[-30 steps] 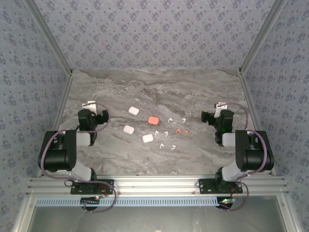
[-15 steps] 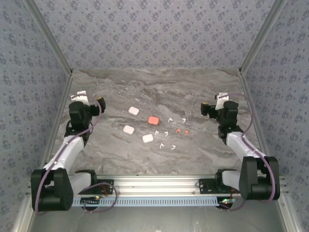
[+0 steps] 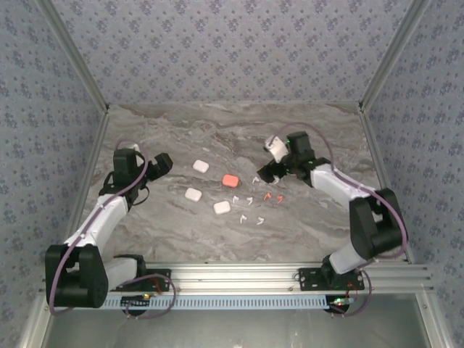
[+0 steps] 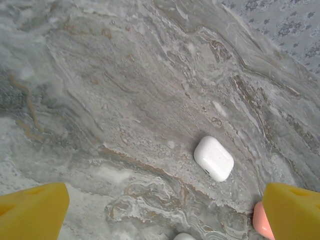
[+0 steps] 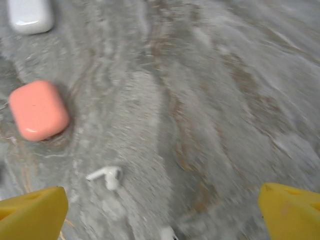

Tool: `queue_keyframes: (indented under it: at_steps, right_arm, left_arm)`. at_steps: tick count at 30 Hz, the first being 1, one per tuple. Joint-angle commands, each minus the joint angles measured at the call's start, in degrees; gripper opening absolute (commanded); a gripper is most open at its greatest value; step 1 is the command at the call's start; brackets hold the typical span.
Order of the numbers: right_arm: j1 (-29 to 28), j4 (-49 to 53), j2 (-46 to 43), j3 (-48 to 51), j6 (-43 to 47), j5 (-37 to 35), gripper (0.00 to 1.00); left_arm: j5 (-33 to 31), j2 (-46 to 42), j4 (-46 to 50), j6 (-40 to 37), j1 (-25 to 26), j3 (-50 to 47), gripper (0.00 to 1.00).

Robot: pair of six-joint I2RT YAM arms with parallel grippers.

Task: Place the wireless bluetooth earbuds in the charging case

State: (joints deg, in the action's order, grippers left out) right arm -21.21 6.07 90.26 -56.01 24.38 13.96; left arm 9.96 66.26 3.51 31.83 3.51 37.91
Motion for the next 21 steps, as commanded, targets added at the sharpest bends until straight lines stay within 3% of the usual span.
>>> queue_keyframes:
  at_steps: [1,12,21]
  right_arm:
    - [-3.89,7.86,4.95,-5.38,8.83,2.81,1.00]
    - [-11.95,16.65,19.50,-19.89,19.38,3.19,0.95]
    - [-14.29,21.04,26.22,-26.44,19.65,0.89,0.92]
  left_arm:
    - [1.76,1.04,0.15,3.09,0.64,1.38,0.99]
    - [1.58,1.66,0.45,3.15,1.53,1.93,0.99]
    - [1.39,1.33,0.80,3.06,1.56,1.82,0.99]
